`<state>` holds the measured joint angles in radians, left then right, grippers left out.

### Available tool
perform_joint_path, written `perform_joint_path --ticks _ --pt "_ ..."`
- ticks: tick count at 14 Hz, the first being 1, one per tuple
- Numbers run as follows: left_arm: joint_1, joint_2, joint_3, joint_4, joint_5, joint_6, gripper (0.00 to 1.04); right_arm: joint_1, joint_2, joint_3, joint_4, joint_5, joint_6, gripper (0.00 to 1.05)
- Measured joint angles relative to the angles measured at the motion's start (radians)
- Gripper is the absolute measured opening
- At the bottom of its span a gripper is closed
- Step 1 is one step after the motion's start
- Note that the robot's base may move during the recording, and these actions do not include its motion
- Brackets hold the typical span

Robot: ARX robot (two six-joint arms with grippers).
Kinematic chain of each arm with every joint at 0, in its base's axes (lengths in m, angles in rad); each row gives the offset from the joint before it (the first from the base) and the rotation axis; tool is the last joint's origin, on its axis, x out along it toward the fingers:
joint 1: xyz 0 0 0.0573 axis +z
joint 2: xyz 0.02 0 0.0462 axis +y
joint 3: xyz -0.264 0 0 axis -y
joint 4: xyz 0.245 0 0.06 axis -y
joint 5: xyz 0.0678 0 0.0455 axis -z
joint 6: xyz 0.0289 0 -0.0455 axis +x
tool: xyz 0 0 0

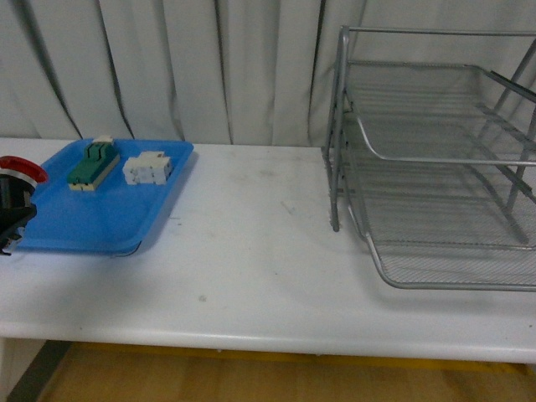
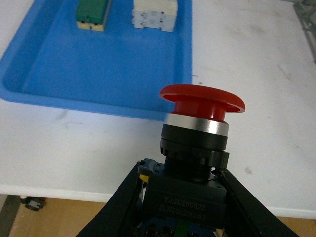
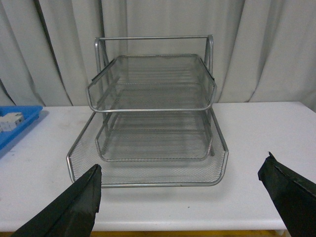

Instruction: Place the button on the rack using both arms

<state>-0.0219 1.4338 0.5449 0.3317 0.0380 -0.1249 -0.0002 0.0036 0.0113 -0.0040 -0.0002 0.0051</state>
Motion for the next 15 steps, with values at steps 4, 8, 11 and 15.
perform_joint_path --ticks 4,8,11,15 --pt "0.033 -0.016 -0.013 -0.001 0.011 0.001 0.37 0.000 0.000 0.000 0.000 0.000 0.000 0.98" --pt "0.023 -0.032 -0.014 -0.005 0.007 0.000 0.37 0.000 0.000 0.000 -0.002 0.000 0.000 0.98" --pt "-0.064 0.002 0.040 0.003 0.003 -0.017 0.37 0.000 0.000 0.000 0.003 0.003 0.000 0.98" --pt "-0.292 0.072 0.211 0.013 -0.023 -0.086 0.37 0.000 0.000 0.000 0.000 0.002 0.000 0.98"
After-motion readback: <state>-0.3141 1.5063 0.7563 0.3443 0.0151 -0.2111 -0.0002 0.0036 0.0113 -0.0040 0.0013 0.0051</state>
